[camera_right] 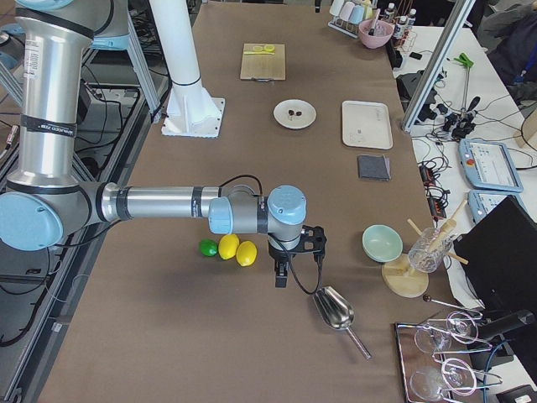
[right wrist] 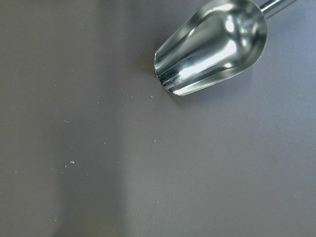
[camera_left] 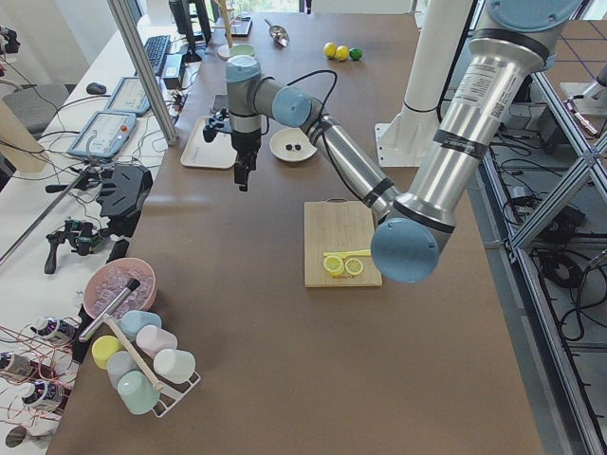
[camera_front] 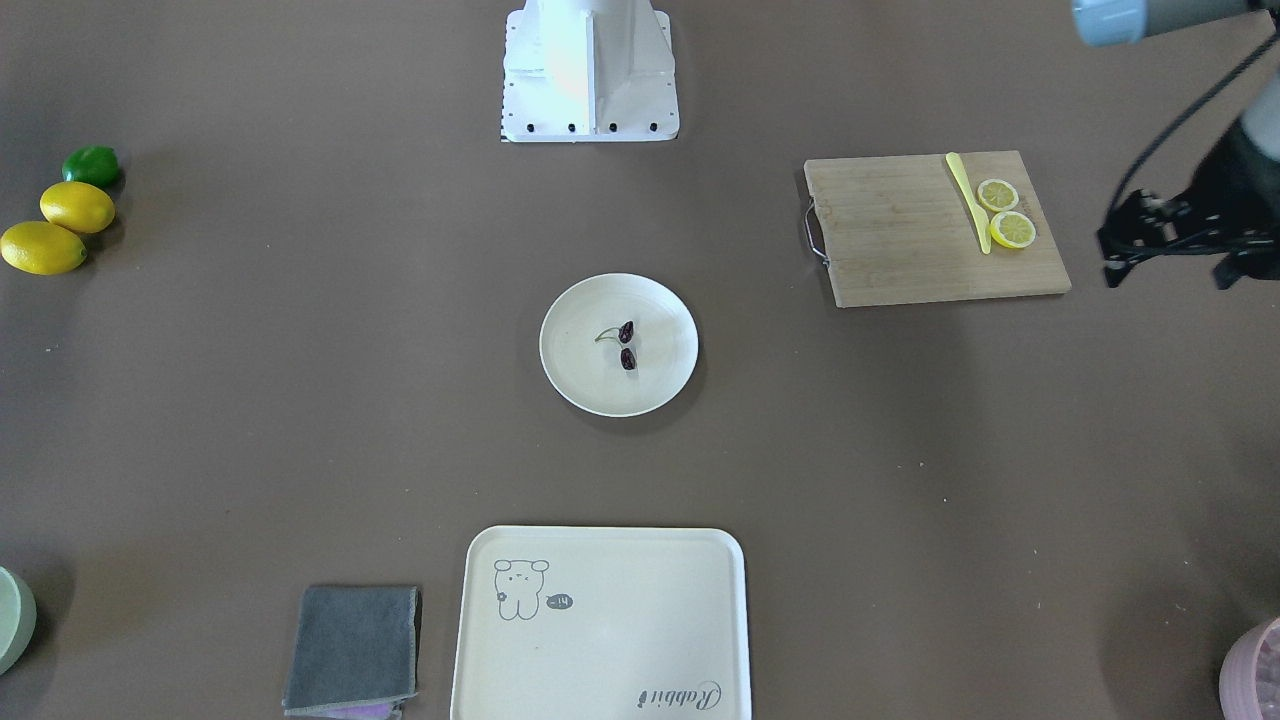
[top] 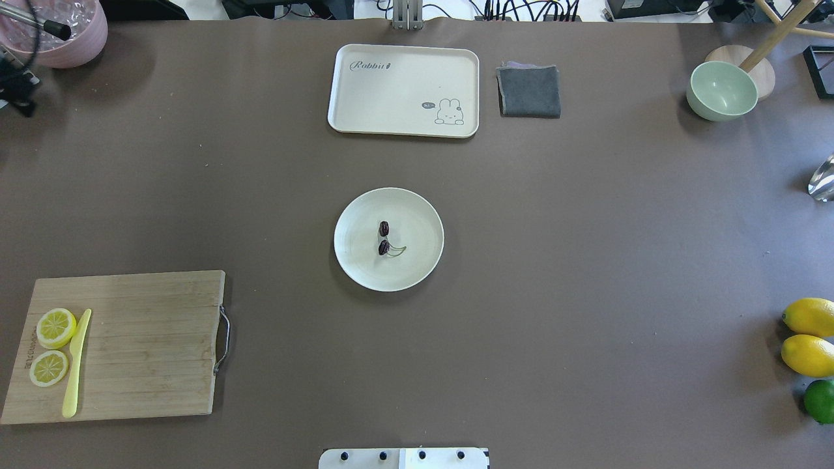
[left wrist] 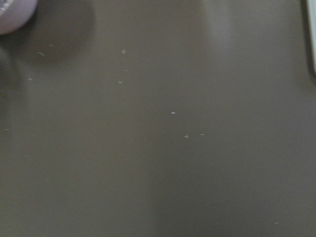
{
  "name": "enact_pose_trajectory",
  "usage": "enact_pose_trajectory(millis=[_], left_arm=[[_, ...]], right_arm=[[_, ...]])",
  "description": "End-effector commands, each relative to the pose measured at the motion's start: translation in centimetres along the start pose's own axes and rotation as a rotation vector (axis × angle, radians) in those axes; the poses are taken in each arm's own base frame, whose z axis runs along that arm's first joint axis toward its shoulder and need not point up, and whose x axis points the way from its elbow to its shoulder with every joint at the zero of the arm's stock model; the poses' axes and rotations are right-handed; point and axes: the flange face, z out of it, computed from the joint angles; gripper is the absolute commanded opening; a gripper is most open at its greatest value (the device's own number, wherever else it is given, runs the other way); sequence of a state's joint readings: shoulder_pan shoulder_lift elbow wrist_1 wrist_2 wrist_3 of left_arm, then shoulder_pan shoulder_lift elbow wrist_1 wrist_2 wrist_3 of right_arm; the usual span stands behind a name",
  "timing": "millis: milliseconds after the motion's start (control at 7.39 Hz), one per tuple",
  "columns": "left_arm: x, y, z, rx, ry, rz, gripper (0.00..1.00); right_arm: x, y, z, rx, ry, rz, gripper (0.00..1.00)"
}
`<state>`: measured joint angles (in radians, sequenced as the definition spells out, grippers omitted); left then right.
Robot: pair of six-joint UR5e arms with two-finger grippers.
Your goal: Place red cherry on plate
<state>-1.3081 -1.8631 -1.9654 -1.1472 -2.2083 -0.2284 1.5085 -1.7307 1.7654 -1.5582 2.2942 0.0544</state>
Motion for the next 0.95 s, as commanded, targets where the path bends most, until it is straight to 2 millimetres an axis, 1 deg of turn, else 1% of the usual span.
enact_pose_trajectory(millis=[0, 135, 271, 406, 677, 812], left_arm=[[-15.4, 6.8, 1.8, -0.054, 0.149, -0.041, 0.98], [-20.1, 9.3, 3.7, -0.027, 0.129, 0.006, 0.98], [-23.3, 11.3, 6.7, -0.035, 0.132, -0.024, 0.98], [-24.3, 13.1, 8.2, -0.045, 0.133, -0.038, 0.98], [-25.8, 13.8, 10.0, -0.078, 0.142, -0.069, 0.98], [-26.2, 14.3, 10.3, -0.082, 0.141, -0.079, 0.98]], right_arm=[[0.2, 0.0, 0.0, -0.005, 0.012, -0.013, 1.00], [0.4, -0.1, 0.1, -0.007, 0.014, -0.011, 1.00], [0.3, 0.0, 0.0, -0.005, 0.015, -0.013, 1.00], [0.3, -0.1, 0.0, -0.003, 0.015, -0.012, 1.00], [0.4, -0.2, -0.1, 0.002, 0.032, -0.016, 1.00], [0.4, -0.2, -0.1, 0.003, 0.032, -0.017, 1.00]])
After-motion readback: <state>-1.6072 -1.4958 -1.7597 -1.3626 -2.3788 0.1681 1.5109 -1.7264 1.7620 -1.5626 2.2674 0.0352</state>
